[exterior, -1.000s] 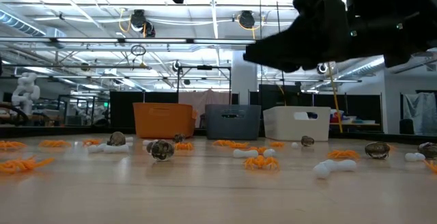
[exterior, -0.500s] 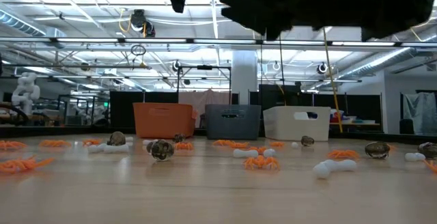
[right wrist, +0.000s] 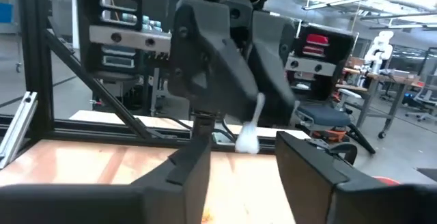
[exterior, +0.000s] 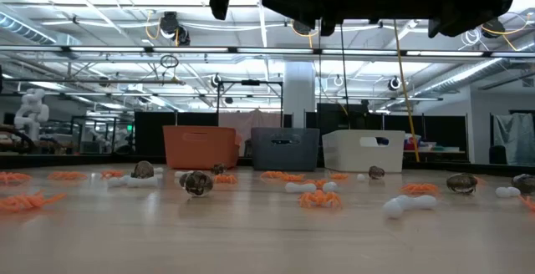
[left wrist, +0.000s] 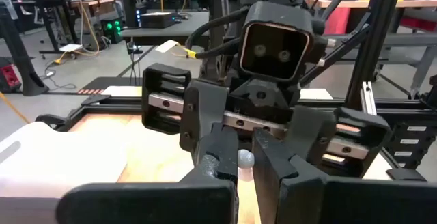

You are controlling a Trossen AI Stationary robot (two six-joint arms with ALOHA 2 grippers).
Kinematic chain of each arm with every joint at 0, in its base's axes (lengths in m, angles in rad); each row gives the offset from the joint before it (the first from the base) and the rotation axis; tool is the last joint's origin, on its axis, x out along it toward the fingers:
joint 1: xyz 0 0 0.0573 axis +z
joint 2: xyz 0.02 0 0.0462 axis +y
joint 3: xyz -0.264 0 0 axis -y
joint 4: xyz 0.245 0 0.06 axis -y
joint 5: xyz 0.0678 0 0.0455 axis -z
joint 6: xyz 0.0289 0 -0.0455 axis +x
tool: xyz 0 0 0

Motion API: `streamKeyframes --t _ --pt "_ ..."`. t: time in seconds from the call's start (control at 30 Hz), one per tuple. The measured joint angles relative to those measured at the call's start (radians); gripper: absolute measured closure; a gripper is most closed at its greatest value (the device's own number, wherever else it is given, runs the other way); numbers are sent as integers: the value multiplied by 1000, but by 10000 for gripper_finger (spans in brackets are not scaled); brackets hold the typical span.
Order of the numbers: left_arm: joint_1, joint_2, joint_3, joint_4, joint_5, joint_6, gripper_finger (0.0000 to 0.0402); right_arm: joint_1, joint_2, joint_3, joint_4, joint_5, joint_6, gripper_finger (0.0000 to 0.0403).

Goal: Sort Halloween decoration
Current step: Put the white bone toy into the white bin

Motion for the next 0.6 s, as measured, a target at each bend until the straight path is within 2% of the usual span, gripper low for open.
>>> streamKeyframes --t 0.6 --pt "0 0 0 -38 -23 21 388 -7 0 0 -6 4 2 389"
